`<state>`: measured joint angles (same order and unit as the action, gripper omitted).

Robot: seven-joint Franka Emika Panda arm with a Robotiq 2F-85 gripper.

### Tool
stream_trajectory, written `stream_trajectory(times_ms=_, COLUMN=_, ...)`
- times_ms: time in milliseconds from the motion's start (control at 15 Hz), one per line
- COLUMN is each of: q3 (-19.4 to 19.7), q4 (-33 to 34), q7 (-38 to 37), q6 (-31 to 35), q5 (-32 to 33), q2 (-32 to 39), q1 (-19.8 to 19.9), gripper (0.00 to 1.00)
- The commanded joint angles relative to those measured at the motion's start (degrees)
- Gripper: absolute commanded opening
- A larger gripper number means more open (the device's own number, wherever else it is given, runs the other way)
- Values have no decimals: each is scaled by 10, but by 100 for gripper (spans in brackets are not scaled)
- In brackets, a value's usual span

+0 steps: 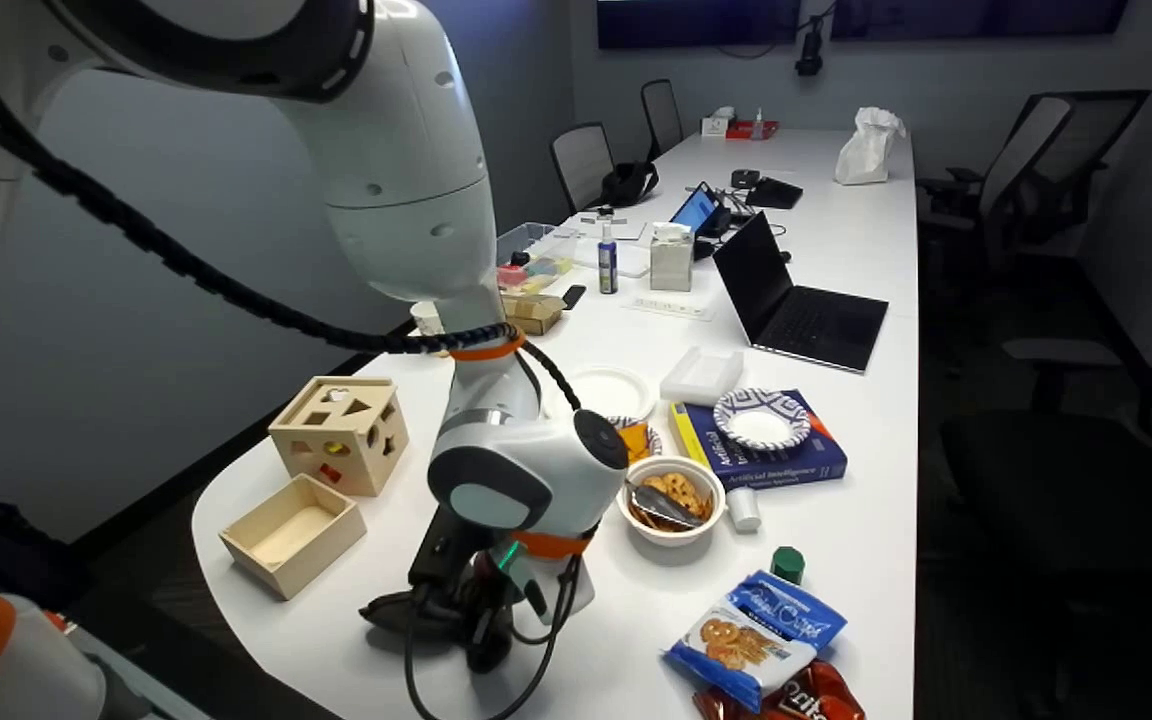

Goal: Pick up the towel and clean the other end of the table

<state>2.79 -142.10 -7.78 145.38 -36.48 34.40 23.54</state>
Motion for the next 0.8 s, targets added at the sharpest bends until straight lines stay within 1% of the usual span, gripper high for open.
stream_trajectory(times_ms=0, q3=52, q4=-41, q7=-37, q6=5, q5=-17, q2=-7, q1=-20, gripper=2)
stream_trajectory(times_ms=200, q3=58, q4=-24, q7=-36, q6=30, q5=-59, q2=9, q1=-10, gripper=2)
stream_trajectory(times_ms=333, q3=45, q4=-3, q7=-7, q6=32, q5=-100, q2=19, q1=0, gripper=2)
stream_trajectory(times_ms=400, q3=41, q4=2, q7=2, q6=34, q5=-116, q2=21, q1=-1, gripper=2)
stream_trajectory(times_ms=533, q3=33, q4=20, q7=12, q6=34, q5=-133, q2=27, q1=-14, gripper=2)
stream_trajectory(times_ms=733, q3=20, q4=45, q7=15, q6=30, q5=-130, q2=37, q1=-40, gripper=2)
